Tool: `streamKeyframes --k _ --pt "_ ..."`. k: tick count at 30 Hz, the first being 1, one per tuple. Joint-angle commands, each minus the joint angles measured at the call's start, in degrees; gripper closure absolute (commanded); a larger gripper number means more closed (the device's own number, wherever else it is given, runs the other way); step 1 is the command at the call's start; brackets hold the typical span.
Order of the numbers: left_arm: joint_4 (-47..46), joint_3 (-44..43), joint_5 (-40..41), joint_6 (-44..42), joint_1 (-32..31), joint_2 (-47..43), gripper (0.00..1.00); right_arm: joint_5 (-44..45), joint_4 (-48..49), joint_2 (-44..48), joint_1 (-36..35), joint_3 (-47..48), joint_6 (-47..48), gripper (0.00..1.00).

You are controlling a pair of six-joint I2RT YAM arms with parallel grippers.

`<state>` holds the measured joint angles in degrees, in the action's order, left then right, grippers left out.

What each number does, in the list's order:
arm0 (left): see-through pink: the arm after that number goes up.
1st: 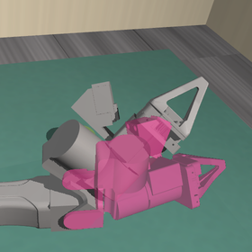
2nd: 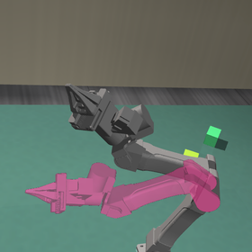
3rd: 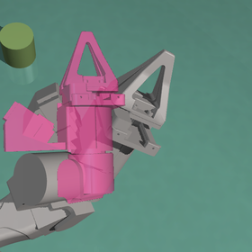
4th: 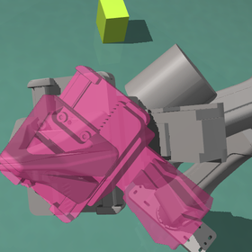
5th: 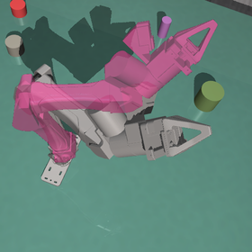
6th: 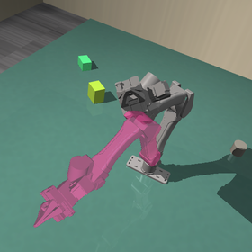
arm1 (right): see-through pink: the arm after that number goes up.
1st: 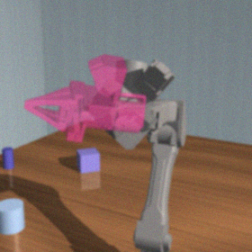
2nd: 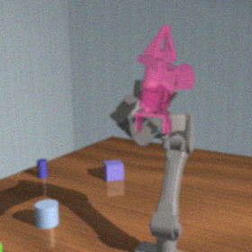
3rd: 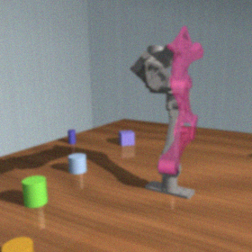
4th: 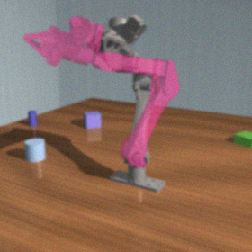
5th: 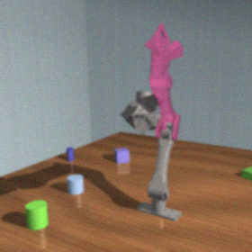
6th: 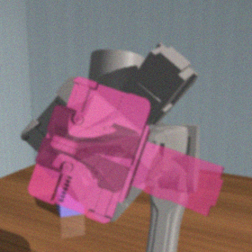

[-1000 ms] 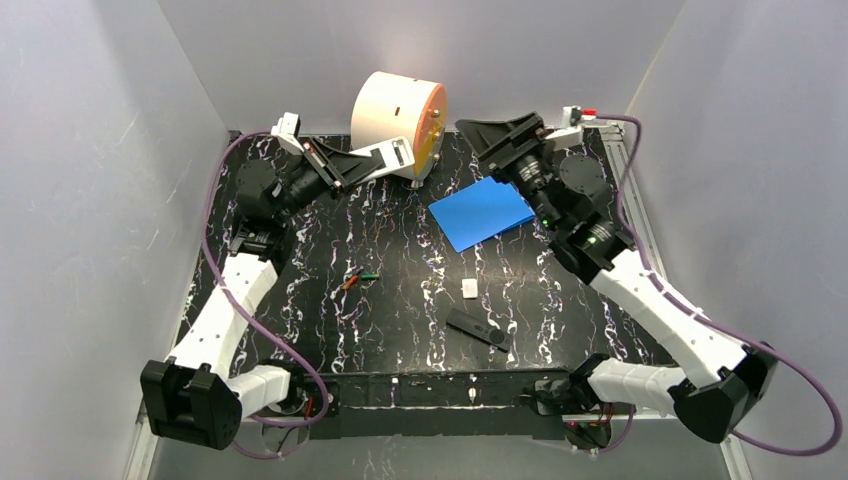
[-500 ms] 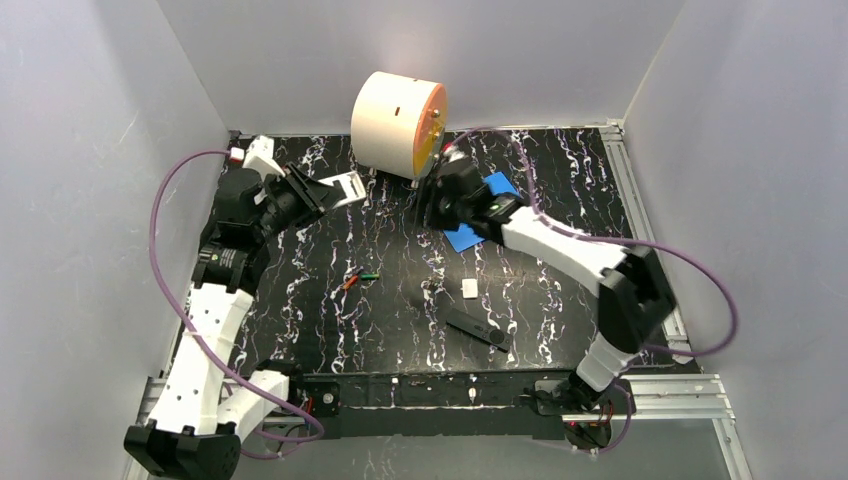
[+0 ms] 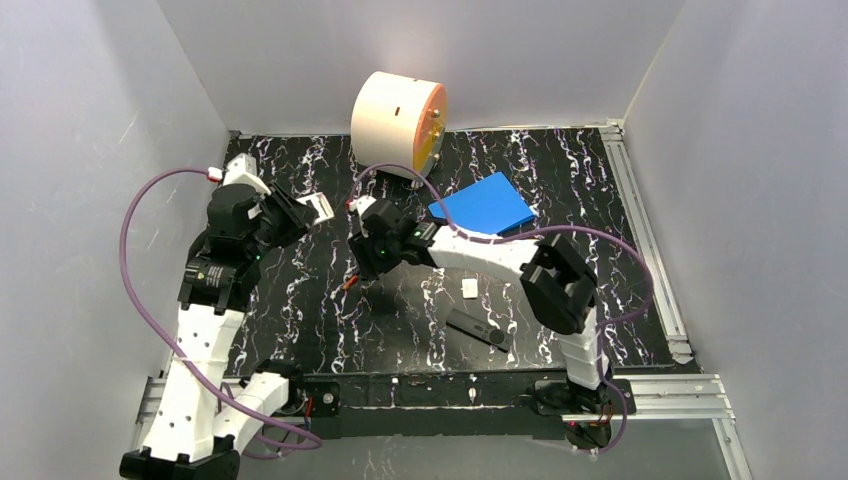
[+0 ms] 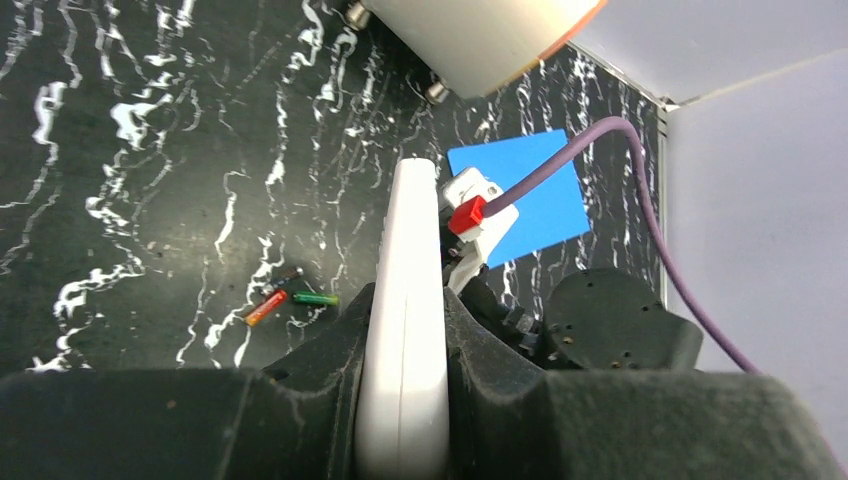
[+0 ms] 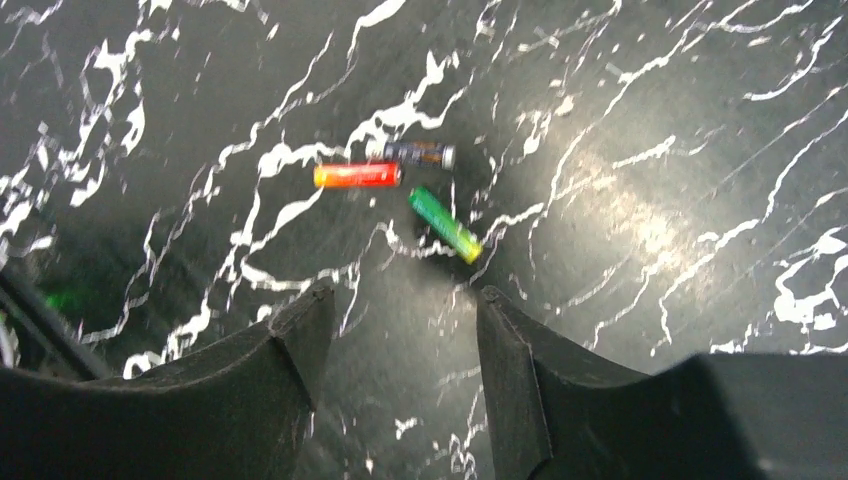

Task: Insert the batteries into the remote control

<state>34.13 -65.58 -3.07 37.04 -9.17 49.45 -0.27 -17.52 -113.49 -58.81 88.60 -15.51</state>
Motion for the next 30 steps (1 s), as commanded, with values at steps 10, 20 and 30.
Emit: streamKeyframes --k 10,20,30 --pt "3.32 -4.89 9.30 -3.22 0.24 -0.91 1.00 14.15 -27.12 -13.32 -0.15 25.85 -44.41 0.36" --pt "0.80 -1.97 12.59 -2.68 0.22 -4.88 1.00 17.39 -36.27 -16.73 -0.34 28.76 -64.28 0.41" --pt "-0.41 0.44 12.14 -2.77 0.28 -7.21 1.00 14.70 -33.85 -20.61 -0.58 30.07 -71.30 0.49"
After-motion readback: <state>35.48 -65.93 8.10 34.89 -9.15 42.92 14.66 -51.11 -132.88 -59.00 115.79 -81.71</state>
